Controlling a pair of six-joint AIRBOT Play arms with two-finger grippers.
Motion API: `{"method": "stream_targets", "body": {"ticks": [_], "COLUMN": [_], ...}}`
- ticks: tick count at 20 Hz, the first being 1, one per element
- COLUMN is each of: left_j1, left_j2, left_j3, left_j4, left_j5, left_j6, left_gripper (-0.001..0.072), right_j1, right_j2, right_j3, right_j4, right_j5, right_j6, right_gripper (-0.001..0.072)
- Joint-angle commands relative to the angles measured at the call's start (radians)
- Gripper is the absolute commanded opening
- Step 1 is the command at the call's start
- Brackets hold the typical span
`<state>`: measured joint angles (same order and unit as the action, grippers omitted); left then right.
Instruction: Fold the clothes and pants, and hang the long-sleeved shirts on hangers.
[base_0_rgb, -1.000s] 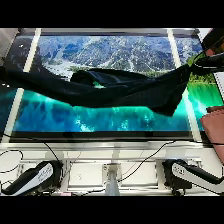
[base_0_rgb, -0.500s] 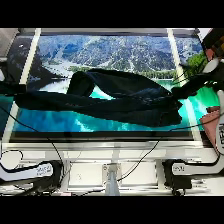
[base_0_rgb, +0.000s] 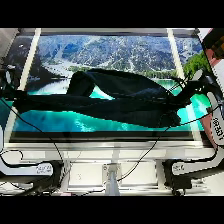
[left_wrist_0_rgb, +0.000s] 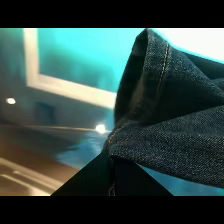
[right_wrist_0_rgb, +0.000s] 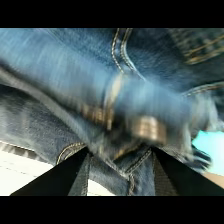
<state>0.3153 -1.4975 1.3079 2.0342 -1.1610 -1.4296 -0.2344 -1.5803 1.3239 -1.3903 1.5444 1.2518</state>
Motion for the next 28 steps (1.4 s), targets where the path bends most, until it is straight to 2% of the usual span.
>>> {"method": "stream_targets", "body": {"ticks": [1, 3, 7, 10, 15, 18, 21, 22, 23, 24, 25, 26, 28], "left_j1": [0.024, 0.057, 0.103, 0.090, 0.024, -0.005, -0.011, -0.011, -0.011, -0.011, -0.011, -0.011, 0.003], "left_j2": [0.001, 0.002, 0.003, 0.003, 0.002, -0.007, -0.026, -0.037, -0.050, -0.060, -0.066, -0.068, -0.060], "left_j3": [0.000, 0.000, 0.000, 0.000, 0.000, 0.000, 0.000, 0.000, 0.000, 0.000, 0.000, 0.000, 0.000], "left_j4": [0.037, 0.032, 0.005, -0.101, -0.108, -0.109, -0.109, -0.109, -0.109, -0.109, -0.110, -0.109, -0.107], "left_j5": [-0.014, -0.010, 0.076, 0.244, 0.562, 0.660, 0.680, 0.679, 0.678, 0.674, 0.669, 0.663, 0.652], "left_j6": [0.132, 0.185, 0.192, 0.192, 0.191, 0.189, 0.189, 0.189, 0.189, 0.188, 0.184, 0.137, -0.066], "left_gripper": [0.0026, 0.0026, 0.0026, 0.0026, 0.0027, 0.0027, 0.0028, 0.0054, 0.0235, 0.0544, 0.0711, 0.0693, 0.0666], "right_j1": [-0.060, -0.126, -0.259, -0.323, -0.328, -0.328, -0.328, -0.328, -0.328, -0.328, -0.328, -0.328, -0.328], "right_j2": [0.032, 0.066, 0.129, 0.145, 0.163, 0.163, 0.163, 0.163, 0.163, 0.163, 0.163, 0.163, 0.163], "right_j3": [0.096, 0.119, 0.117, 0.079, -0.071, -0.177, -0.243, -0.246, -0.245, -0.245, -0.245, -0.245, -0.245], "right_j4": [-0.006, -0.001, 0.011, 0.056, 0.062, 0.062, 0.063, 0.068, 0.080, 0.093, 0.103, 0.110, 0.112], "right_j5": [0.132, 0.195, 0.198, 0.208, 0.217, 0.215, 0.204, 0.197, 0.189, 0.185, 0.182, 0.181, 0.175], "right_j6": [0.023, 0.023, 0.023, 0.023, 0.017, 0.014, 0.006, 0.004, 0.003, 0.003, 0.003, 0.003, 0.004], "right_gripper": [0.0417, 0.0417, 0.0418, 0.0417, 0.0417, 0.0417, 0.0417, 0.0417, 0.0417, 0.0418, 0.0417, 0.0417, 0.0417]}}
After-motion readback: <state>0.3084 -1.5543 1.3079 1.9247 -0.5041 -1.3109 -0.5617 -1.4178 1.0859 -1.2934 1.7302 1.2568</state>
